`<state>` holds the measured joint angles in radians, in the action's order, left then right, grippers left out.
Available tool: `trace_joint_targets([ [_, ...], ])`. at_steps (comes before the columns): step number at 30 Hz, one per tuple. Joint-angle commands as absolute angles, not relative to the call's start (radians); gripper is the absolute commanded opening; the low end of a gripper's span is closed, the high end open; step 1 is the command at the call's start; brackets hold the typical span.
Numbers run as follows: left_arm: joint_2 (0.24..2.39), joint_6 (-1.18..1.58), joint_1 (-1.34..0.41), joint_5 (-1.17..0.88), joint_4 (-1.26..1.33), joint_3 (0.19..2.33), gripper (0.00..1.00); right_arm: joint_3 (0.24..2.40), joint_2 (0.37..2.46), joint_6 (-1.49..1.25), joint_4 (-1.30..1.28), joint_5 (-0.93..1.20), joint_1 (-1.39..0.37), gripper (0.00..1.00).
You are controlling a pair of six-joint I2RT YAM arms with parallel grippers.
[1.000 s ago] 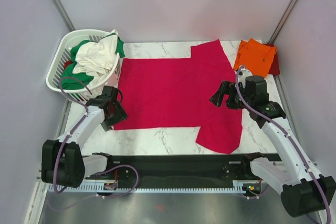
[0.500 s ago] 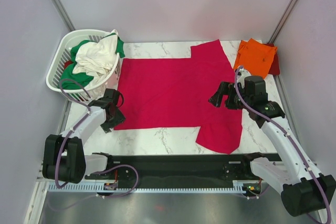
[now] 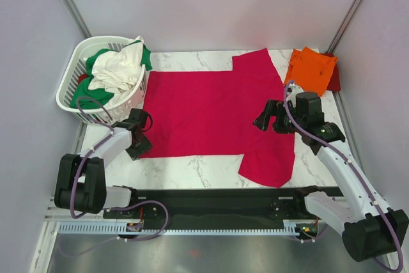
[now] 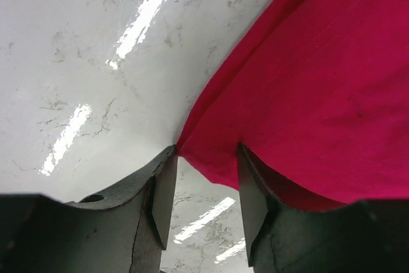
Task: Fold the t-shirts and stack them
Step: Fold the tshirt
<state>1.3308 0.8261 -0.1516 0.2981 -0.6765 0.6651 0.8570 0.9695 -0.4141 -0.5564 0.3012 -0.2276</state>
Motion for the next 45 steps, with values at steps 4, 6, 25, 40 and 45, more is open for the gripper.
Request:
trace_joint_targets([
  [4,1.364,0.85,-0.147,0.347,-0.63,0.68,0.4,0.848,0.979,-0.4,-0.54,0.275,-0.232,0.98],
  [6,1.368,0.845,-0.147,0.348,-0.623,0.683,0.32,0.847,0.988,-0.405,-0.548,0.253,-0.232,0.98],
  [25,1.338,0.801,-0.147,0.301,-0.549,0.649,0.02,0.666,1.019,-0.762,-0.899,-0.099,-0.233,0.98],
  [40,1.293,0.795,-0.147,0.291,-0.52,0.623,0.02,0.508,0.973,-0.891,-0.943,0.046,-0.27,0.98],
  [45,1.293,0.793,-0.147,0.29,-0.519,0.621,0.02,0.5,0.957,-0.93,-0.95,0.063,-0.284,0.94],
])
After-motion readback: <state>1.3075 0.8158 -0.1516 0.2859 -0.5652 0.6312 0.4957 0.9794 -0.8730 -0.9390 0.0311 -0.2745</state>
